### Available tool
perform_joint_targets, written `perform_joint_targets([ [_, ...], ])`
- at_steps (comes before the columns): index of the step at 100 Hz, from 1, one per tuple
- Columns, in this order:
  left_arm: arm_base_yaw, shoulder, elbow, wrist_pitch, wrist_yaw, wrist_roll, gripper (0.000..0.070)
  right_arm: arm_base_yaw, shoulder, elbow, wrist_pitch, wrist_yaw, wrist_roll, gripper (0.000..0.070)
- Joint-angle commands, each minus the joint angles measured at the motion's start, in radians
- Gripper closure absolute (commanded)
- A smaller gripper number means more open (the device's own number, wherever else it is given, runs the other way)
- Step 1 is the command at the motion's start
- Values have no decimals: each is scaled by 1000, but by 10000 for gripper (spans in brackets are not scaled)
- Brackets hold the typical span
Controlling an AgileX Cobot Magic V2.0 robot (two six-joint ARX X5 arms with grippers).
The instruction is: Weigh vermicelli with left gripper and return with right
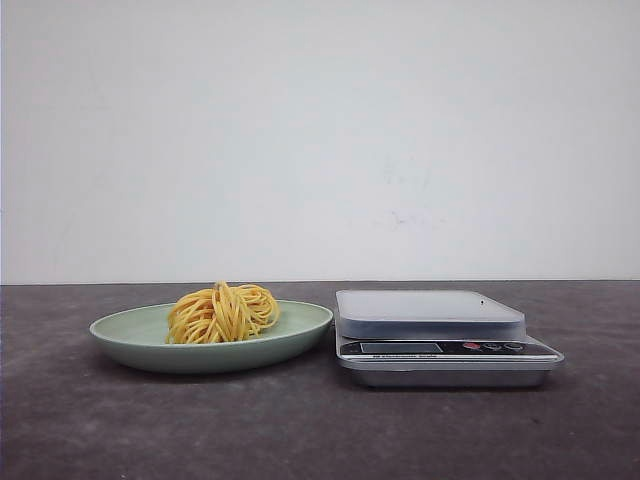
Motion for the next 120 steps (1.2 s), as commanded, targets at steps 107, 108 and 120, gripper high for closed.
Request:
perform_joint_targets([
  [107,0,153,274,19,-7,-326,685,3,80,356,-105,-53,261,696],
  [108,0,162,287,19,-3,-328,685,3,86,367,-109,-57,261,696],
  [120,0,280,460,-18,83,-346,685,3,154,495,-187,-103,242,696],
])
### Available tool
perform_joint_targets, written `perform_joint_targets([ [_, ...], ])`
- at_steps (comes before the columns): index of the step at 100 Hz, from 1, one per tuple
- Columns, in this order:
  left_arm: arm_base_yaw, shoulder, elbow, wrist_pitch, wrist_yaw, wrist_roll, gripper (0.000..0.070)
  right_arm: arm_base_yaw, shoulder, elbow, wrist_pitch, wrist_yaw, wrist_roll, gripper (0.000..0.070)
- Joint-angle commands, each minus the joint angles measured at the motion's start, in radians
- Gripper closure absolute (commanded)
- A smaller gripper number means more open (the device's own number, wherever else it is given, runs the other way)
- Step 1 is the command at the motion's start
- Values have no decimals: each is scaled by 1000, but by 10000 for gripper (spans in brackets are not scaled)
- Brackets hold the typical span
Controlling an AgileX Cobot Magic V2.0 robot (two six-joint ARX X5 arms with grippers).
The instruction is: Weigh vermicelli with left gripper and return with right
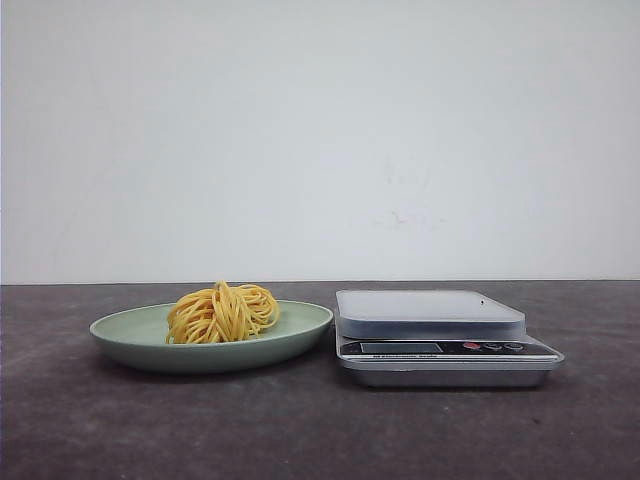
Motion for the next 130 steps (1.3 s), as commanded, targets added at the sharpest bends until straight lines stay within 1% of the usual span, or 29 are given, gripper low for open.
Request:
perform_joint_targets([
  [1,0,56,94,-25,55,-32,685,3,32,64,-37,-26,1,696],
  [8,0,124,185,-90,87,-17,686,3,67,121,-78,-61,-10,696],
  [15,-1,184,256,-149,144,42,680,3,100,165,-119,-97,-16,696],
  [18,-1,207,277,-166,166,60,636,3,114,180,-133,-113,-16,693],
  [20,-1,221,288,-174,176,60,578,3,124,188,-140,-126,-17,684],
  [22,-1,235,298,-182,187,59,503,3,132,196,-145,-135,-17,662],
  [25,-1,254,311,-191,207,59,375,3,144,207,-152,-150,-16,581],
  [29,-1,277,322,-199,233,58,214,3,157,217,-153,-168,-19,421],
  [31,-1,288,325,-203,246,55,156,3,163,222,-153,-179,-21,333],
  [33,-1,298,328,-207,260,53,127,3,168,225,-153,-189,-25,254],
  [36,-2,312,331,-213,284,55,130,3,175,231,-153,-204,-25,178],
  [38,-3,322,332,-215,297,54,142,3,180,234,-153,-212,-24,164],
  [47,-19,368,332,-211,335,45,149,3,201,247,-156,-235,-24,165],
  [55,-51,425,332,-181,352,19,152,3,215,254,-158,-245,-31,165],
  [64,-109,513,338,-130,351,8,166,3,235,261,-159,-273,-33,165],
  [68,-138,559,346,-114,351,4,192,3,248,264,-164,-285,-38,165],
  [72,-169,612,360,-106,351,4,192,3,256,264,-168,-287,-41,165],
  [80,-237,723,399,-106,338,8,192,3,274,264,-179,-287,-56,165],
  [89,-310,855,449,-107,292,18,192,8,288,264,-186,-286,-64,165],
  [98,-365,986,505,-107,264,29,192,12,298,264,-186,-286,-65,165],
  [107,-402,1108,558,-108,259,28,192,16,303,264,-186,-286,-65,165],
  [118,-435,1233,611,-115,217,35,192,21,303,264,-193,-287,-66,165],
  [130,-451,1345,646,-117,203,40,192,23,303,264,-200,-287,-66,165],
])
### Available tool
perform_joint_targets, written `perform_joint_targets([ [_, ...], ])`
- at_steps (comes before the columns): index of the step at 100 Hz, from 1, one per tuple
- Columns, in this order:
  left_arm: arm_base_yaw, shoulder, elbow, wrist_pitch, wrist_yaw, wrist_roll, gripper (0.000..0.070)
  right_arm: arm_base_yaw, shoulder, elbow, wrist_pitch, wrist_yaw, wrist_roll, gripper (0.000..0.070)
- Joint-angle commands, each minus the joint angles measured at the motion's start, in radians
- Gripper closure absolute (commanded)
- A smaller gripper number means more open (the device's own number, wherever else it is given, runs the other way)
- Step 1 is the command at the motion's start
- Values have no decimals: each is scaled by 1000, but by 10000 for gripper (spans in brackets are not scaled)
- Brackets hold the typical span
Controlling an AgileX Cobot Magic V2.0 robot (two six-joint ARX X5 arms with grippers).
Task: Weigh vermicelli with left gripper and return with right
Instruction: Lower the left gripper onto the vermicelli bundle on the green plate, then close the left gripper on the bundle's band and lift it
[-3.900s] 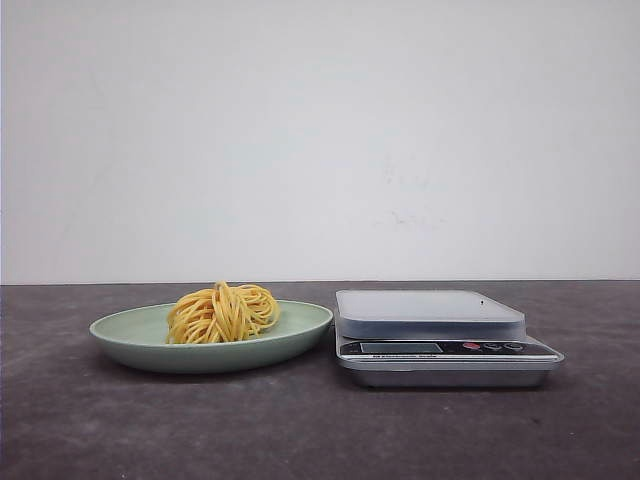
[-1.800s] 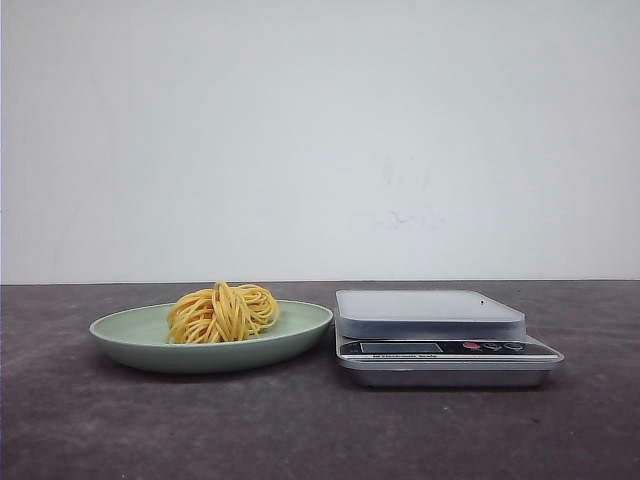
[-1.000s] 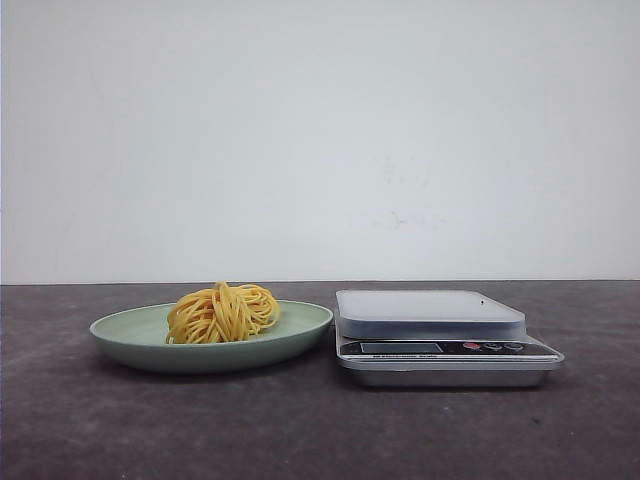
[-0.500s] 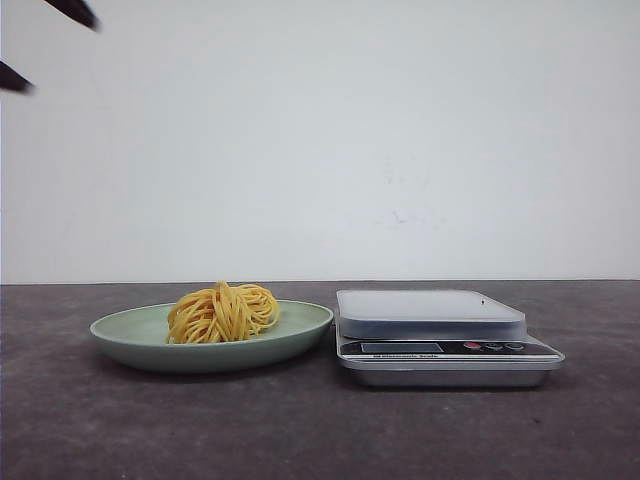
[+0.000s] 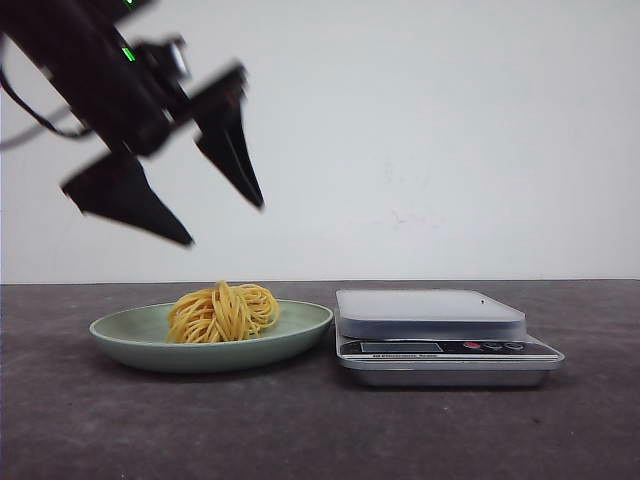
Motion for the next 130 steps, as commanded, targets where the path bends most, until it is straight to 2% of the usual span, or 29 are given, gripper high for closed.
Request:
perform_joint_targets([
  [1,-11,56,31,2,-14,15,192,3,6,16,5,-3,-13,166],
  [18,-27,170,61,-21,-82,59,192,3,6,16,-2,-3,-12,166],
  [51,-30,215,64,27,-130,60,209,4,6,16,-24,-3,-15,166],
  [63,-31,215,64,29,-129,64,376,4,6,16,-26,-3,-15,166],
  [76,-39,215,64,26,-129,84,636,4,6,16,-26,-3,-14,167],
  [80,-39,215,64,21,-129,84,697,4,6,16,-26,-3,-14,167],
  [98,-40,212,68,16,-129,82,696,3,6,16,-26,-2,-14,167],
  [116,-40,183,153,-60,-128,83,697,3,6,16,-31,-2,-14,167],
  [125,-41,146,219,-104,-109,82,697,3,6,16,-41,-1,-14,167],
  [130,-43,122,254,-127,-72,71,697,3,6,16,-45,-1,-15,167],
])
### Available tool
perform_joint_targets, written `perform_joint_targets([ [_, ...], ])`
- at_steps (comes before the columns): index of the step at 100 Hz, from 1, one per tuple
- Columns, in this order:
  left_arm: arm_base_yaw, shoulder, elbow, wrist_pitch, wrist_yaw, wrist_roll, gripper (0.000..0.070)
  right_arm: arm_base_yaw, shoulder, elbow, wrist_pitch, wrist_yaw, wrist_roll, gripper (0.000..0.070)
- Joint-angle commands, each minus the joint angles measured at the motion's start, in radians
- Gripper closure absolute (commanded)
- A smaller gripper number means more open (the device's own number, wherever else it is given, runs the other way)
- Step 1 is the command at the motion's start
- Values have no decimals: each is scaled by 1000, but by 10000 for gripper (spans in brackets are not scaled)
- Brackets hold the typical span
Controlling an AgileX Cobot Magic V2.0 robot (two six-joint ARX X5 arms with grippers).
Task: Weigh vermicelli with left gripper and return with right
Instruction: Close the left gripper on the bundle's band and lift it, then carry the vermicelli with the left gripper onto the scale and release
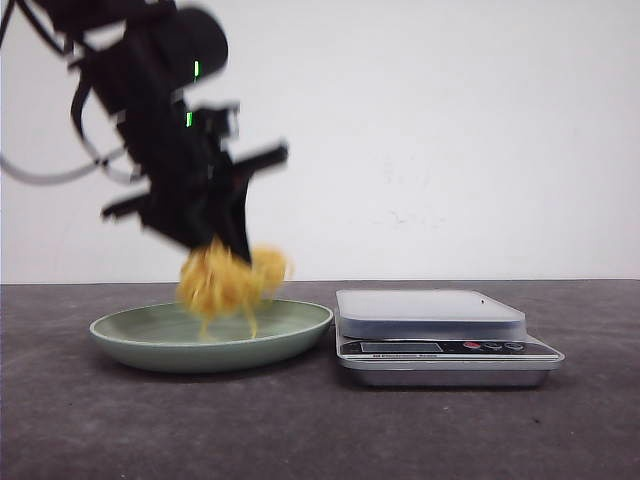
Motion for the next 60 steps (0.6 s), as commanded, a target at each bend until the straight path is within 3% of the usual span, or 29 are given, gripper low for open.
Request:
perform_joint_targets([
  [1,-11,-42,71,-2,51,-6,697,1,6,16,2,-1,-14,167],
  [14,-21,-85,137,-3,257,-98,697,1,6,16,2,-1,-14,167],
  [26,-63,-89,157,83,352,-195,697,1,6,16,3,-2,-6,167],
  [48,-161,-27,157,248,343,-323,696,1,5,16,3,-2,-3,167],
  [60,-197,41,157,304,299,-369,697,1,5,16,2,-3,-3,167],
])
